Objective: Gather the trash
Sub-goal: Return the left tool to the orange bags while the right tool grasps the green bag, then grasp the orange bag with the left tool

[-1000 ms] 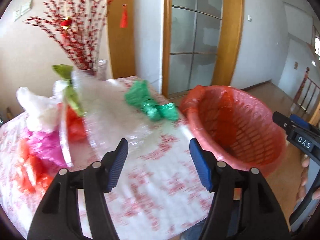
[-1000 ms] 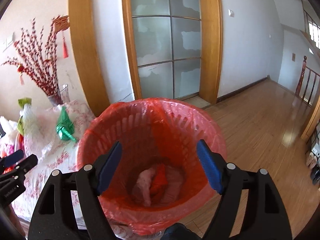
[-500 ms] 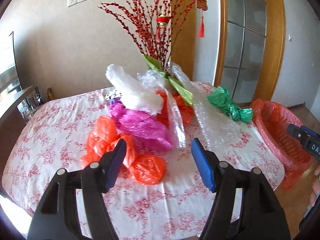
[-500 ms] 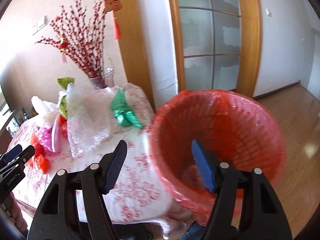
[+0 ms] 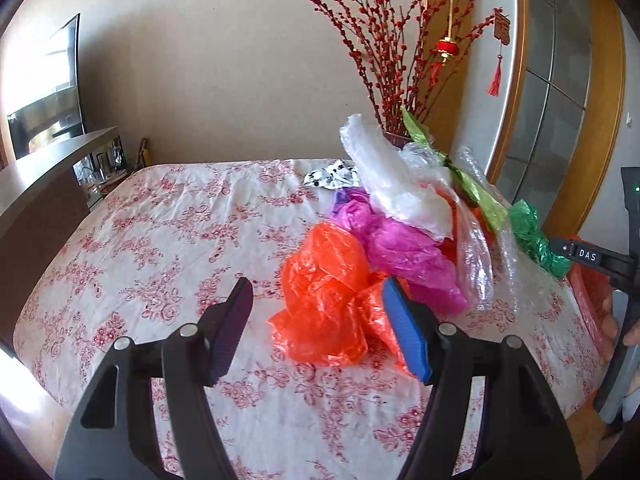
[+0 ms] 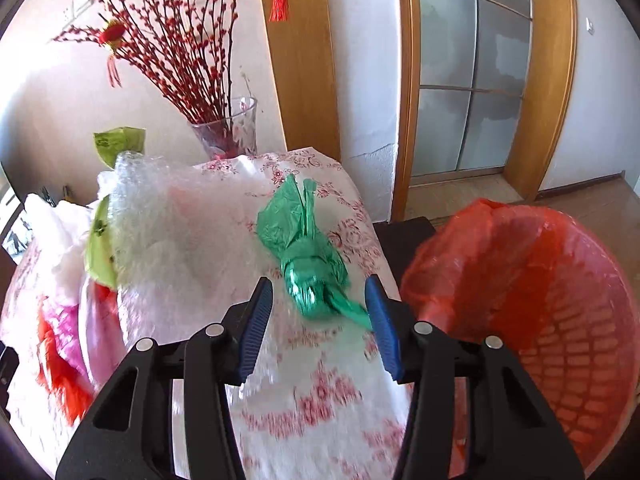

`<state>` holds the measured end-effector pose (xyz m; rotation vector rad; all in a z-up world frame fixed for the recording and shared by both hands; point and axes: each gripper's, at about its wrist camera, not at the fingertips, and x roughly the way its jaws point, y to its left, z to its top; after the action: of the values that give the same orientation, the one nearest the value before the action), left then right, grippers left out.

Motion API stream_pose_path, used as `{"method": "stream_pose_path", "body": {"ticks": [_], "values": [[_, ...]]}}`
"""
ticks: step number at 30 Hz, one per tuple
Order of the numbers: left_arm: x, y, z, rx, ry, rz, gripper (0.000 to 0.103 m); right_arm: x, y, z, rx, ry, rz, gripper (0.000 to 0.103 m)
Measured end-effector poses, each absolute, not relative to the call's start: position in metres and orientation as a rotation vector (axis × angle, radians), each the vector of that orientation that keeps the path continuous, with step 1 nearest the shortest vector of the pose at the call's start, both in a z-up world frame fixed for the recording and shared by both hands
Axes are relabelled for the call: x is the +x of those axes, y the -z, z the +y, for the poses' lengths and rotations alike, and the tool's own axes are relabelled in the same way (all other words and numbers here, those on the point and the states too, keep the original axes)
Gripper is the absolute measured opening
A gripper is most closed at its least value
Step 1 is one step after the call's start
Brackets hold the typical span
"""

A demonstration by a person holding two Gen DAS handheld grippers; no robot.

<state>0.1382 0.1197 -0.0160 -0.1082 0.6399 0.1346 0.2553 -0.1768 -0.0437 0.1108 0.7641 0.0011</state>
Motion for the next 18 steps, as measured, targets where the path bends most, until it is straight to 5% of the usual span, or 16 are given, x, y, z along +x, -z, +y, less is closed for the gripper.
{"method": "stream_pose_path", "body": {"ticks": [10,14,18], "values": [[0.145,0.028,0.14,-0.159,-0.127,0.669,0.066,0.292,0.065,-0.17,0.08,0.016,0.843,0.048],[0.149,0.031,0.135,-0.152,-0.11,0.677,0.066,0.294,0.073,-0.172,0.07,0.017,0.863,0.028],[0.151,0.032,0.128,-0.147,-0.092,0.68,0.066,0.285,0.067,-0.176,0.099,0.003,0.842,0.026]]}}
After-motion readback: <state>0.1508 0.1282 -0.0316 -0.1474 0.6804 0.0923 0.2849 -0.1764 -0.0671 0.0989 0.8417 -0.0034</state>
